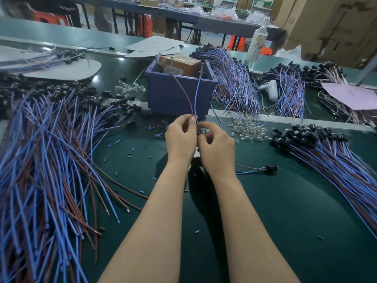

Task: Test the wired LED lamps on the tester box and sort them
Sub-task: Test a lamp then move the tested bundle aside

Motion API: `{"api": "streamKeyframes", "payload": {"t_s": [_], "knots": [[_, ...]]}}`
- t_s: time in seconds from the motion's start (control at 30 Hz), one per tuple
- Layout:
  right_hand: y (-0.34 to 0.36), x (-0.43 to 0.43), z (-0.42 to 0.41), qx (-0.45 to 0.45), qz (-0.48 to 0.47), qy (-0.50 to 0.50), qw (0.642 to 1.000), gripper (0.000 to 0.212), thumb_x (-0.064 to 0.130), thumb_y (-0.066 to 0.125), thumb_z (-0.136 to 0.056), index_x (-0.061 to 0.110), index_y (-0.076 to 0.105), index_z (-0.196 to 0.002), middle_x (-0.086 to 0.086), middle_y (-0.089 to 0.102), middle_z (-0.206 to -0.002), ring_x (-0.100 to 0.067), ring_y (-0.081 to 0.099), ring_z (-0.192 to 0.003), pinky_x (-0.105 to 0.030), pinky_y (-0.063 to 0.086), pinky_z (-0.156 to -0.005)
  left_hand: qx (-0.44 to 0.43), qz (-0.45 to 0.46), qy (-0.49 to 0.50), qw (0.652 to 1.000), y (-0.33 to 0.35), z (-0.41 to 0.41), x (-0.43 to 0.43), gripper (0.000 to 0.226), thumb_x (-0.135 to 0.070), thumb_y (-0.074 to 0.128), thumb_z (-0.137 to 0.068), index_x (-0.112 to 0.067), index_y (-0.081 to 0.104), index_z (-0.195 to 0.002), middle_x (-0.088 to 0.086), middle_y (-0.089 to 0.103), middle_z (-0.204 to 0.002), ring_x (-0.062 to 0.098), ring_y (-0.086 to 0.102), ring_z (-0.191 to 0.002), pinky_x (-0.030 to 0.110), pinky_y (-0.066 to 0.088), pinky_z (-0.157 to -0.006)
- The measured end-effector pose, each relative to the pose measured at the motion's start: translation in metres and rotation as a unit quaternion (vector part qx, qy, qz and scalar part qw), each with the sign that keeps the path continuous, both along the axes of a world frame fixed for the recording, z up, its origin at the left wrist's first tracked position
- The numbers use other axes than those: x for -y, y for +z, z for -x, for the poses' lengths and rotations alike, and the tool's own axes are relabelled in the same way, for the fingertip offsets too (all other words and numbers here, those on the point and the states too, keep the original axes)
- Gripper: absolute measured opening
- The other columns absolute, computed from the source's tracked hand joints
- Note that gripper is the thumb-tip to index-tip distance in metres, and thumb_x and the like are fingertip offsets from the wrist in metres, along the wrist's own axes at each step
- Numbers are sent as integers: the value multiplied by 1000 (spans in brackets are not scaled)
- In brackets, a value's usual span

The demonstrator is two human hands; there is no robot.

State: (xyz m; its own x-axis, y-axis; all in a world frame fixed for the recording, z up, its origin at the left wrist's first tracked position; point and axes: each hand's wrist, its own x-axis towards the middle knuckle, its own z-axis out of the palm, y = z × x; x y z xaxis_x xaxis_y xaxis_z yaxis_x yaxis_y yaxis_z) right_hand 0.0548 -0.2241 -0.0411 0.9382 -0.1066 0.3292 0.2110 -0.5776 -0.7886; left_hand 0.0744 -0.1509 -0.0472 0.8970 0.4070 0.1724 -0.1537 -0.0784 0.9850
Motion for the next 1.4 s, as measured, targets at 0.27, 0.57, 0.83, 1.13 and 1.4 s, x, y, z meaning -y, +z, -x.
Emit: {"api": "streamKeyframes", "payload": {"t_s": [0.27, 0.57, 0.83, 1.13, 1.4], "knots": [[8, 2, 1, 13, -15, 43, 999, 20, 15, 53, -90, 18, 70, -101, 0, 69, -80, -18, 64, -79, -31, 49, -80, 51, -9, 92, 994, 16, 9, -5, 19, -18, 51, -96, -10, 65, -86, 8, 64, -84, 19, 57, -76, 38, 50, -80], [12, 30, -7, -46, 27, -37, 998, 22, 20, 49, -94, 16, 67, -106, -7, 67, -102, -21, 60, -93, -35, 49, -86, 100, 81, 408, 904, 40, 20, -66, 55, -28, 51, -92, 2, 34, -135, 18, 32, -138, 18, 43, -121, 23, 37, -100], [1, 29, -10, -137, 195, 45, 970, 23, 21, 54, -92, 21, 69, -110, -7, 62, -118, -26, 55, -111, -37, 43, -96, -162, -402, -96, 896, 16, 17, -12, 25, -32, 53, -92, -28, 62, -115, 0, 61, -121, 25, 52, -118, 36, 38, -101], [2, 45, -8, -104, -39, 98, 989, 11, 10, 54, -94, 9, 65, -92, 0, 67, -77, -6, 61, -69, -21, 46, -68, -109, -401, -127, 901, 10, 17, -12, 19, -37, 54, -92, -32, 62, -109, -8, 64, -114, 19, 51, -117, 35, 28, -98], [1, 46, -10, -128, -300, 129, 937, 20, 9, 52, -94, 10, 58, -74, 5, 55, -56, -8, 43, -52, -20, 37, -53, -1, -246, -215, 945, 17, 22, -20, 13, -18, 57, -93, -16, 70, -97, -2, 71, -78, 9, 65, -77, 30, 52, -84]]}}
